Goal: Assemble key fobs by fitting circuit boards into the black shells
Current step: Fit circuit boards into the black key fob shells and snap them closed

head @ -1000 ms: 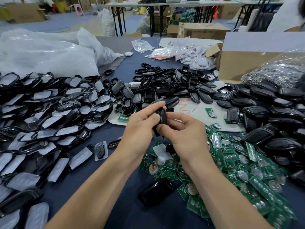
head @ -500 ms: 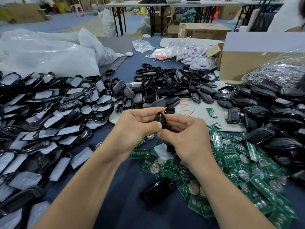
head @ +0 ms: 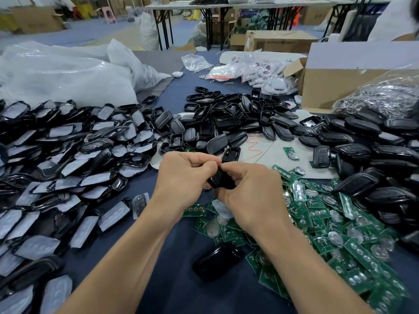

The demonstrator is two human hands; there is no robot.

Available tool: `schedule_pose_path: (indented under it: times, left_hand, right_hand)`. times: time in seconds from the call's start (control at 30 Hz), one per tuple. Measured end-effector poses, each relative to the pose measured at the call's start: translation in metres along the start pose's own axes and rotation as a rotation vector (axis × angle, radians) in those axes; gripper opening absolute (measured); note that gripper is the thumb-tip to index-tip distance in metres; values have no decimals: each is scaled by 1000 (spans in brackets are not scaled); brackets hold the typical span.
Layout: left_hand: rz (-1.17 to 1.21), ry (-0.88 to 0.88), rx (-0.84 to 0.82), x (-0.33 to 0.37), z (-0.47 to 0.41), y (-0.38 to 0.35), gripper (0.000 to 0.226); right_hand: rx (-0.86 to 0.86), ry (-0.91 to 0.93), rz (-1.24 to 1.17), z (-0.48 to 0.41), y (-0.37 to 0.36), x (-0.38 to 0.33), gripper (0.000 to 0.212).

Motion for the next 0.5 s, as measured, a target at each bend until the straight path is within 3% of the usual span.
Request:
schedule_pose_path:
  times: [0.17,0.27,0.37,0.5]
  left_hand:
    - [128,-17,8,8,1,3,41]
    - [167,18,-30,8,0,3,34]
    - [120,67,-71,2,0,0,23]
    - [56,68,-112,-1,4,-4,21]
  right_hand:
    - [42,42,-33,2,8,-7,59]
    - [27,48,22,3,7,-8,67]
    - [25,55,58,2,7,-9,56]
    - [86,134,112,4,13,-19,73]
Point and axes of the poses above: each hand's wrist, its own z-axis away from the middle knuckle, its own y-axis out of the back of the hand, x = y × z, the point moved 8 cm from there along -z, towards the middle knuckle, and after that the axes turned 3 degrees about -z, right-handed, at the moved point
